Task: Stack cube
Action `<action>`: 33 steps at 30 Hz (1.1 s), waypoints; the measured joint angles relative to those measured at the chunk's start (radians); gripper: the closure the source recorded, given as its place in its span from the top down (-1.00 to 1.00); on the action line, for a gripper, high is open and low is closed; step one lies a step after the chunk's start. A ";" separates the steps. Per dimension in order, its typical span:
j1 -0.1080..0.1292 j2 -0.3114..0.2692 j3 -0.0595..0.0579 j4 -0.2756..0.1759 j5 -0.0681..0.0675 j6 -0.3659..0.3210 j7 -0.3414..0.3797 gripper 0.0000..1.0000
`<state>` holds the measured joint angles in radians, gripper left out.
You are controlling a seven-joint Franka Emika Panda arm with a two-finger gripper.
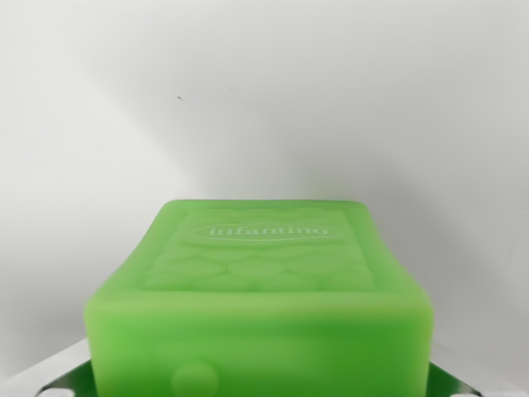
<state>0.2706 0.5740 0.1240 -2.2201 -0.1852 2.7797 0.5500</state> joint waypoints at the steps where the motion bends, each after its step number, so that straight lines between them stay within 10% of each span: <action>1: 0.000 0.000 0.000 0.000 0.000 0.000 0.000 -1.00; 33: -0.019 -0.092 0.024 -0.025 0.013 -0.063 -0.010 -1.00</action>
<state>0.2515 0.4820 0.1481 -2.2450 -0.1718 2.7171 0.5403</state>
